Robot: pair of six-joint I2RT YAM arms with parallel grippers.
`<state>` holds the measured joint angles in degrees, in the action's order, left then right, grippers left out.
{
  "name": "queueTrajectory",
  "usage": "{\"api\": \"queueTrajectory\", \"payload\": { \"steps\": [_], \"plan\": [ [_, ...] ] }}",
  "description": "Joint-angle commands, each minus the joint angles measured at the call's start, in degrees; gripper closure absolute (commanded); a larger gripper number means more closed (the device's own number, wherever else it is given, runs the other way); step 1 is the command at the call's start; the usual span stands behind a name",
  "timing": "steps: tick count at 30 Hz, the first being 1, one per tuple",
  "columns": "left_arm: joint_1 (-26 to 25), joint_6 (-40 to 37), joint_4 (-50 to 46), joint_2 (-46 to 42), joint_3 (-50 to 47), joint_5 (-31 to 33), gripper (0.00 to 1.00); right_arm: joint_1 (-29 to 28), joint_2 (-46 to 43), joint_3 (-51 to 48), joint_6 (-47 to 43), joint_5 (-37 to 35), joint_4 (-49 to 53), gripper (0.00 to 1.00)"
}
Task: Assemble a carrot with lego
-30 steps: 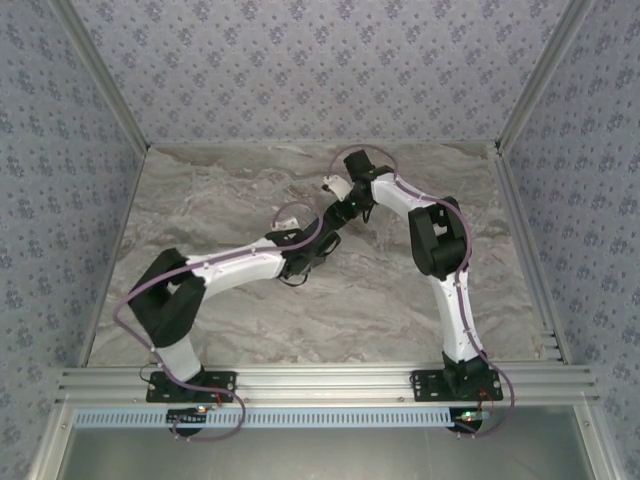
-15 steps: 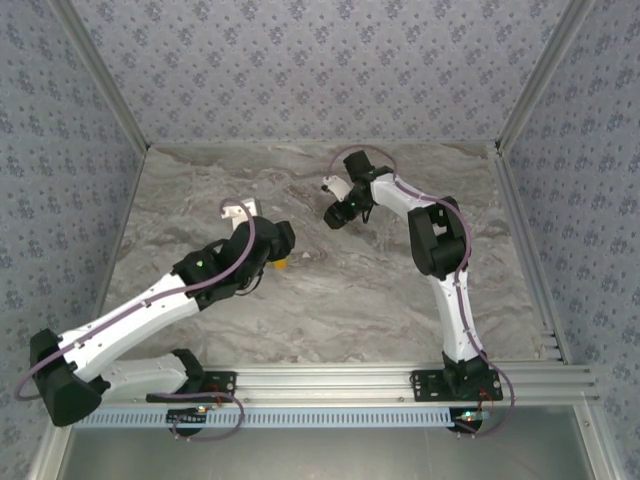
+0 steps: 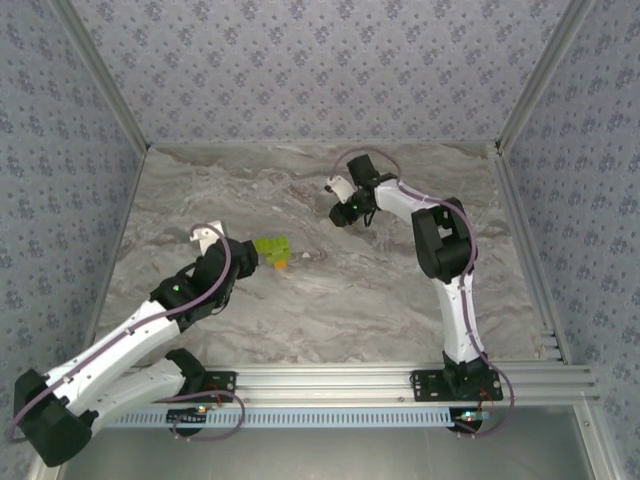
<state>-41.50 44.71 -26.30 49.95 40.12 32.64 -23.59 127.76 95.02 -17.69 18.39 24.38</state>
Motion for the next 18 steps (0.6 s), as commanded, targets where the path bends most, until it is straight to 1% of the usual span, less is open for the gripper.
{"api": "queueTrajectory", "payload": {
  "steps": [1,3,5,6,8,11,14,16,18],
  "plan": [
    [0.96,-2.21,-0.65,-0.70,1.89,0.61,0.31,-0.22,-5.91,-8.72,6.53,-5.44,-4.35,0.71],
    [1.52,-2.11,-1.37,-1.40,1.79,0.97,0.31,-2.33,-11.34,-16.48,12.59,-14.79,-8.92,0.71],
    [2.14,-1.92,-1.64,-2.23,1.24,1.22,0.31,-5.12,-15.94,-23.12,20.23,-25.28,-11.38,0.72],
    [2.52,-1.70,-1.66,-2.61,0.76,1.20,0.31,-6.25,-17.80,-25.82,26.31,-28.19,-11.49,0.72],
    [3.50,-1.40,-1.14,-3.02,-0.05,0.44,0.31,-9.20,-20.87,-31.96,32.91,-33.14,-12.57,0.72],
    [4.73,-1.06,-0.94,-2.87,-0.37,-1.77,0.31,-14.09,-23.60,-36.49,38.76,-39.65,-13.29,0.72],
    [5.02,-1.09,-1.43,-2.87,0.09,-2.54,0.31,-16.67,-24.56,-40.10,42.22,-41.80,-16.38,0.69],
    [5.03,-1.38,-1.97,-3.10,0.22,-2.55,0.31,-16.83,-25.08,-43.58,43.08,-40.74,-21.78,0.66],
    [5.15,-1.41,-2.41,-3.48,0.30,-2.37,0.31,-16.85,-25.45,-47.85,41.60,-38.61,-29.18,0.60]
  ]
}}
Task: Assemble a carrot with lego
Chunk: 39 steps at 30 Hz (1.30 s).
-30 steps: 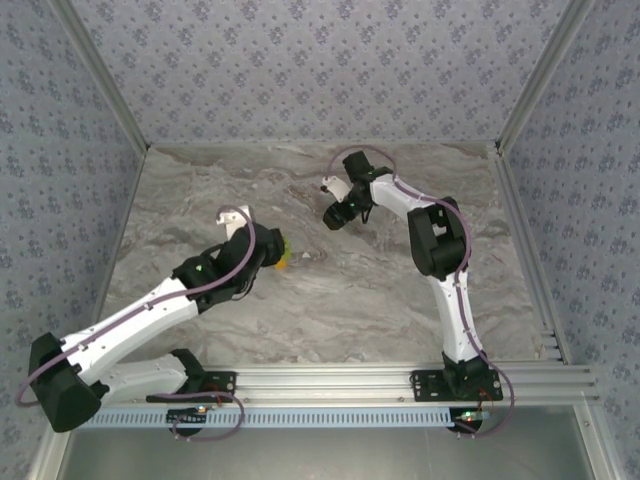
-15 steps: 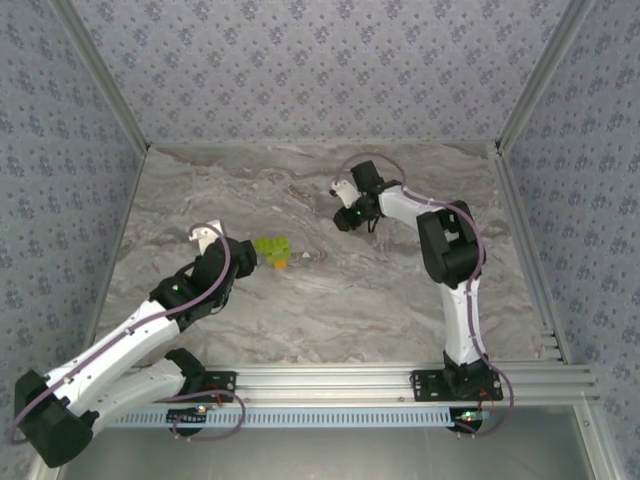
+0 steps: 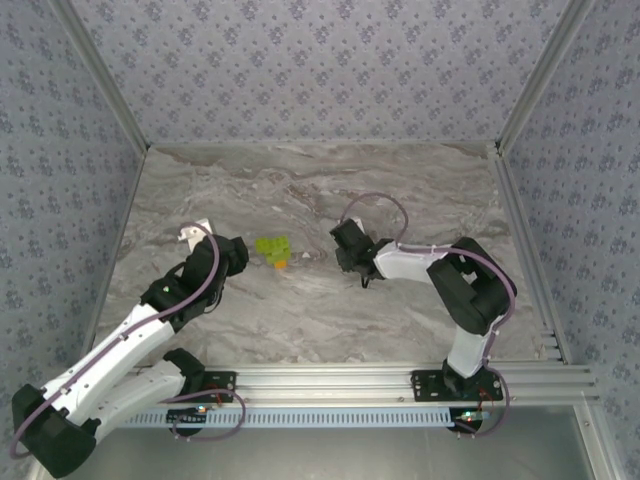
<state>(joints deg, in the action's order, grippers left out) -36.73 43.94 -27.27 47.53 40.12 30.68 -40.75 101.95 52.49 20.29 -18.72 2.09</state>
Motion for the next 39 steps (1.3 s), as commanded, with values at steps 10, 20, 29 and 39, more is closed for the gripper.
{"api": "queueTrajectory", "payload": {
  "steps": [10,20,29,39],
  "plan": [
    [0.43,-1.53,-1.28,-1.90,-0.38,1.13,0.31,-1.03,5.38,-17.95,-3.89,-1.10,-31.40,0.52],
    [0.91,-3.43,1.57,-1.23,-0.92,2.11,0.31,-2.92,6.56,-28.06,-7.87,-6.40,-48.34,0.55],
    [1.40,-4.64,2.65,0.13,-0.39,2.16,0.30,-2.92,10.40,-29.10,-10.25,-2.05,-51.59,0.72],
    [1.33,-24.37,16.52,-4.27,-10.00,-6.46,0.29,-2.78,0.30,-29.50,-12.00,4.14,-41.48,0.85]
  ]
}}
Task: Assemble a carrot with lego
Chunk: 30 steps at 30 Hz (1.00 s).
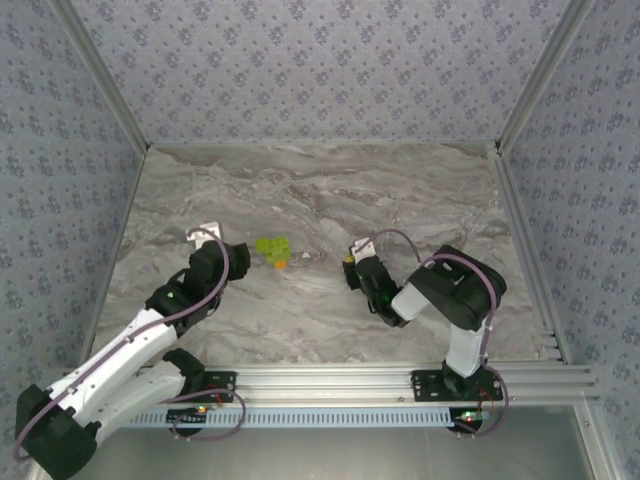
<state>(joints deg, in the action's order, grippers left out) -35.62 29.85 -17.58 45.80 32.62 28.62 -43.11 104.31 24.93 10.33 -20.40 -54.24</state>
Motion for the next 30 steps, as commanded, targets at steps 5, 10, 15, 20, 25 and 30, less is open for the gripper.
{"api": "queueTrajectory", "payload": {
  "steps": [5,10,15,20,25,30],
  "plan": [
    [0.26,-18.64,9.80,-9.53,-8.31,-7.53,0.25,-0.05,-8.74,0.28,-3.05,9.82,22.23,0.85],
    [0.23,-22.80,14.87,-13.06,-12.10,-17.46,0.20,0.90,-8.96,4.02,-4.02,12.48,26.01,0.85],
    [-0.08,-24.64,16.55,-2.01,-8.92,-24.71,0.20,1.32,-8.48,6.94,-3.83,14.14,27.94,0.85],
    [-0.42,-26.47,19.12,4.21,-7.53,-23.28,0.20,1.35,-8.60,7.75,-3.47,14.71,28.24,0.85],
    [0.48,-28.82,21.56,9.25,-6.04,-23.59,0.20,1.34,-8.23,7.91,-3.12,15.78,27.79,0.85],
    [2.19,-30.11,25.23,14.46,-5.45,-25.56,0.20,1.36,-8.25,7.67,-3.14,16.63,27.83,0.85]
  ]
}}
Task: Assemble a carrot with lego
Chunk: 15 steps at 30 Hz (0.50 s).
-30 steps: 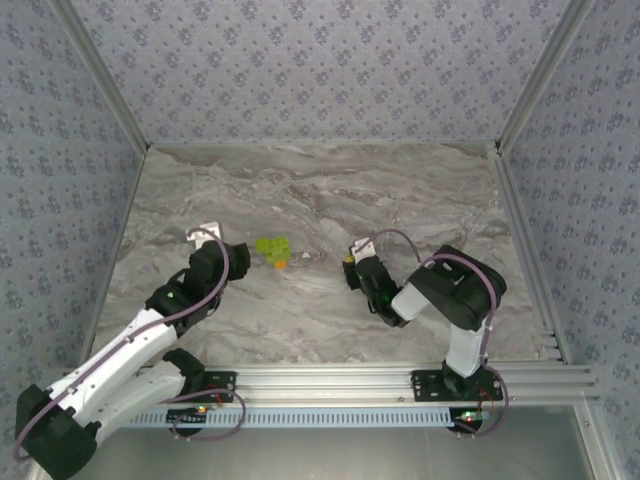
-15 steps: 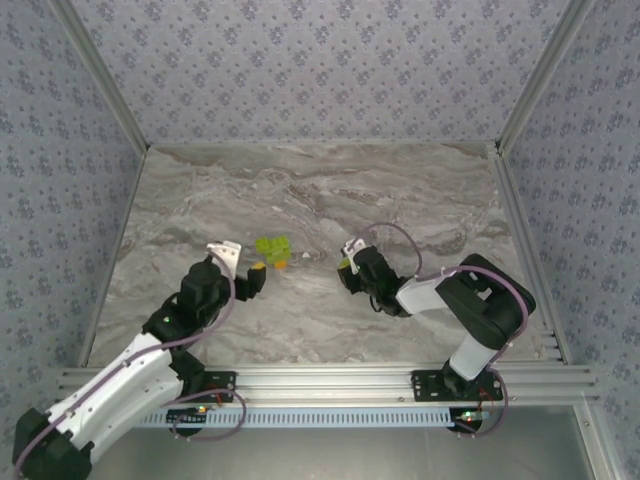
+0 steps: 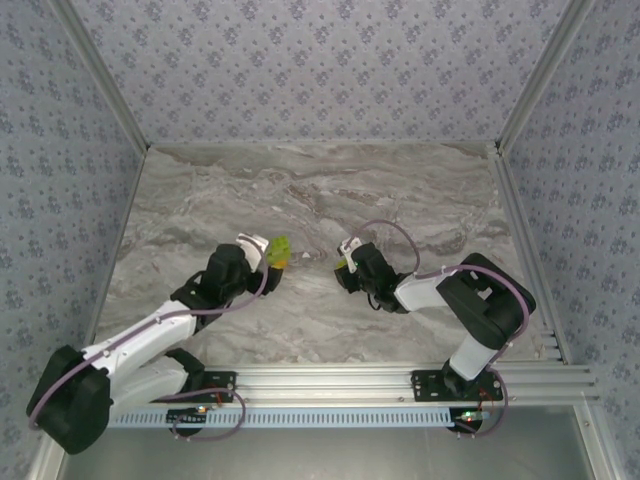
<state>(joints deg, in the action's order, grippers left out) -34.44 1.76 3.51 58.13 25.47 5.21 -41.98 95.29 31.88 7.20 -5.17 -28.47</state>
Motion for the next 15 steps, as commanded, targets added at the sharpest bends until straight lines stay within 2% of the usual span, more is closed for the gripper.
{"api": "queueTrajectory", "payload": {
  "steps": [1,9,15],
  "plan": [
    [1.23,-2.27,4.59,3.23,2.06,-2.68,0.20,0.22,0.54,0.48,-0.08,1.52,2.15,0.85],
    [5.69,-3.75,7.67,9.85,5.60,-7.39,0.20,0.15,0.08,-0.09,0.08,2.37,2.36,0.85],
    [7.10,-4.65,8.34,13.18,7.78,-10.17,0.21,0.40,0.11,0.01,-0.08,2.88,2.72,0.85]
  ]
}}
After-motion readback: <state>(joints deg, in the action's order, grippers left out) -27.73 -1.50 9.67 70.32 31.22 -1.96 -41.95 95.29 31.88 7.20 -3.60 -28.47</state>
